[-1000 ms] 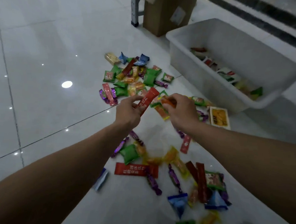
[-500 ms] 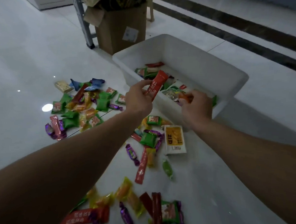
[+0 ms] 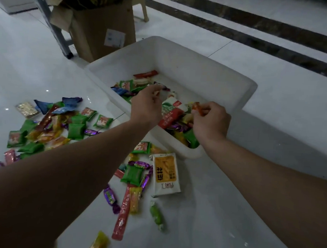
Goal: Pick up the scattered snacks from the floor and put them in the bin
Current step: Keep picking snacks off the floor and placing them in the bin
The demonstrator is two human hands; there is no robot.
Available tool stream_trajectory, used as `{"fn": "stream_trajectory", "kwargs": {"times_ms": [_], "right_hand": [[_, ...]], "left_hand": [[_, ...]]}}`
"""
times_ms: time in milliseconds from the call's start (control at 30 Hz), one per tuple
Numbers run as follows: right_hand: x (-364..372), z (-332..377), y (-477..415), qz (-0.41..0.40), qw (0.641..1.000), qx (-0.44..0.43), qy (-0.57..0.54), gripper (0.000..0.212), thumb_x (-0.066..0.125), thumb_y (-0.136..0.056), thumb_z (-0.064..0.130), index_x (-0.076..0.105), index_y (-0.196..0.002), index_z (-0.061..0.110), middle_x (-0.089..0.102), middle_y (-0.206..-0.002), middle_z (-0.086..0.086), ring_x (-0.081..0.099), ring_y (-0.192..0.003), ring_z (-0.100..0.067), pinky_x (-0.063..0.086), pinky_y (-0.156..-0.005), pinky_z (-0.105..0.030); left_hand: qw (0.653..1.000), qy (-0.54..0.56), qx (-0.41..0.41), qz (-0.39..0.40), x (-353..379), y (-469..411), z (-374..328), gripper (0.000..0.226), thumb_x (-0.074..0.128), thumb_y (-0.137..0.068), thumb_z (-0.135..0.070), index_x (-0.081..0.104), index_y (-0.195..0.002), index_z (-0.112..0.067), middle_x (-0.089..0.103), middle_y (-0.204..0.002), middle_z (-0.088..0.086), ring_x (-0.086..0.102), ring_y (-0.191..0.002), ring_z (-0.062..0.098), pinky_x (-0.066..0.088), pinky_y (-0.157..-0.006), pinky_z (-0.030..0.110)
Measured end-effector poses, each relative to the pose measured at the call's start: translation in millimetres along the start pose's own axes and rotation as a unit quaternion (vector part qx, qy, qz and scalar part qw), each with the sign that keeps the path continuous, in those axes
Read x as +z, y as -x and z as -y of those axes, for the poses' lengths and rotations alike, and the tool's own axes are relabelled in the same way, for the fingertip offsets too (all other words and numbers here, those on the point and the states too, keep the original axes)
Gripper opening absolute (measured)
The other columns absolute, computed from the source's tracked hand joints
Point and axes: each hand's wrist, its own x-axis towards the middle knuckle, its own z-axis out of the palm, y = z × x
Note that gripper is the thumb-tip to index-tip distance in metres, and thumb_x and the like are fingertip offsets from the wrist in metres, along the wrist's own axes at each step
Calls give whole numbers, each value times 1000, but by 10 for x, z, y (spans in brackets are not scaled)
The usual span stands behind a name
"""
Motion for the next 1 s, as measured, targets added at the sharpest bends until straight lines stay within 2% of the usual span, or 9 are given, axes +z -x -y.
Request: {"fn": "stream_trajectory", "kwargs": {"times_ms": [167,300,367,433,533,567,667,800,1000], "right_hand": [[18,20,42,41,997,-28,58,30,69,-86,27,64,-112,13,66,-110,-4,61,-103,-22,45,-84,-27],[125,154,239,71,989,-98,88,25,65,-87,28,63,-108,14,65,-108,-5,58,-103,-25,47,-89,-37],[182,258,371,100,981,-121,112,35,63,-89,32,59,-120,15,60,-118,-5,54,-111,-25,43,-94,-36],[222,383,519,130,973,-136,137,49,60,-91,36,49,-135,16,51,-134,-4,45,-124,-24,36,-101,-35],[305,611,819,164,962,-160,149,60,56,-93,39,37,-146,17,37,-149,-2,33,-136,-21,28,-109,-33],[351,687,935,169,958,-172,155,61,56,-93,40,35,-147,17,36,-150,-2,32,-136,-21,28,-109,-34],[509,909,1346,183,947,-205,168,65,56,-92,44,34,-147,19,35,-150,-1,33,-136,-21,29,-110,-36],[835,1124,1983,222,927,-237,185,68,55,-92,48,32,-148,18,32,-153,-1,31,-138,-21,28,-112,-35],[1391,1253,2946,279,924,-209,161,68,58,-90,48,34,-147,21,33,-152,-3,32,-138,-22,29,-110,-34]], "left_hand": [[996,-64,55,1,-140,33,96,34,55,-94,-21,59,-128,-19,66,-118,1,59,-103,16,40,-80,21],[995,-80,66,-9,-409,88,199,33,57,-93,-23,61,-126,-18,65,-122,2,58,-110,19,34,-79,17],[994,-89,66,-12,-586,141,267,37,58,-93,-26,58,-130,-18,61,-129,3,56,-115,21,38,-86,21],[991,-110,69,-12,-796,220,363,44,58,-93,-30,53,-135,-20,58,-133,4,57,-114,22,41,-93,27],[991,-116,65,-7,-1190,376,556,48,59,-91,-34,48,-138,-27,54,-136,6,64,-98,26,51,-90,37],[991,-121,61,-6,-1340,437,633,50,59,-91,-36,46,-139,-28,53,-138,5,64,-97,26,52,-90,39],[987,-153,43,-4,-1813,689,923,55,60,-90,-37,43,-142,-26,51,-140,4,58,-113,22,44,-96,33],[983,-181,36,-6,-2428,1138,1422,55,61,-88,-37,47,-139,-22,54,-138,4,51,-123,23,41,-101,36],[984,-161,-74,-12,-3015,1961,2183,57,59,-90,-38,43,-142,-22,50,-142,5,47,-127,24,37,-102,33]]}}
